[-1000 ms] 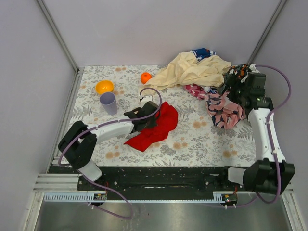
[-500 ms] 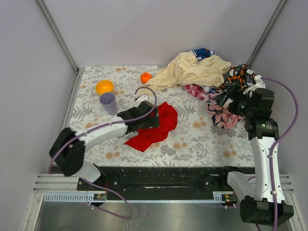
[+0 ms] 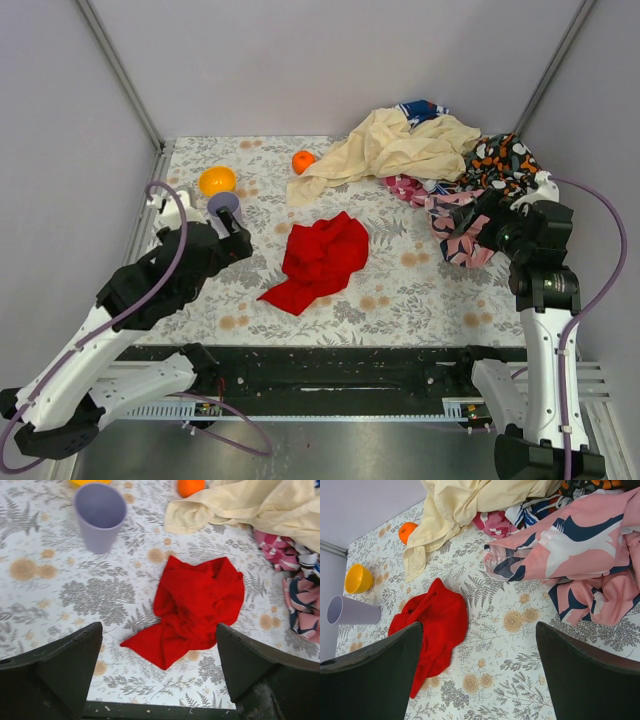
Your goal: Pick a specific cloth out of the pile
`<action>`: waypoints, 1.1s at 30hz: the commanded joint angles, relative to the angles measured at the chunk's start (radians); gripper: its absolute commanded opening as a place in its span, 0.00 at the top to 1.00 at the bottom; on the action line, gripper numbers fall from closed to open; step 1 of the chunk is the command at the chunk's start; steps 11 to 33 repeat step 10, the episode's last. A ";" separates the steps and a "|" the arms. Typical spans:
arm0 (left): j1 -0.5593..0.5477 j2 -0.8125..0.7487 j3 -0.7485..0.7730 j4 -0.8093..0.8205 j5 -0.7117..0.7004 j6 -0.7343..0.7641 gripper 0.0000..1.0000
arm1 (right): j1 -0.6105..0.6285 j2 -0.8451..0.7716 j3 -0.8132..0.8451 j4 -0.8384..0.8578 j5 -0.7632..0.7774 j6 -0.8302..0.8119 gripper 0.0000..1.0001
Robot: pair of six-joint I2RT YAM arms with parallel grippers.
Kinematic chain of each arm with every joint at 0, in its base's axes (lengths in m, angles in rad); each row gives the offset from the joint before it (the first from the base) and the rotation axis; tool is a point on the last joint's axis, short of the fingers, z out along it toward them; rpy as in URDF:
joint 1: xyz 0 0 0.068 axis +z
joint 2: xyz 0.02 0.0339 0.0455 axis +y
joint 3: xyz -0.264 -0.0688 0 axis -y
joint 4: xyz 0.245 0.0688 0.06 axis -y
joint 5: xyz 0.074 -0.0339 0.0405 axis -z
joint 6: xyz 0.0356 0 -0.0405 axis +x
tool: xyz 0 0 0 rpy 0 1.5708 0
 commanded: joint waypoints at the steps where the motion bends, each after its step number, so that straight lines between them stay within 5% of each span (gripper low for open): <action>1: 0.003 -0.061 -0.019 -0.145 -0.120 -0.063 0.01 | 0.005 0.002 -0.009 0.045 0.013 -0.013 0.01; 33: 0.003 -0.098 -0.061 -0.142 -0.121 -0.069 0.01 | 0.005 0.015 -0.027 0.088 -0.002 -0.010 0.01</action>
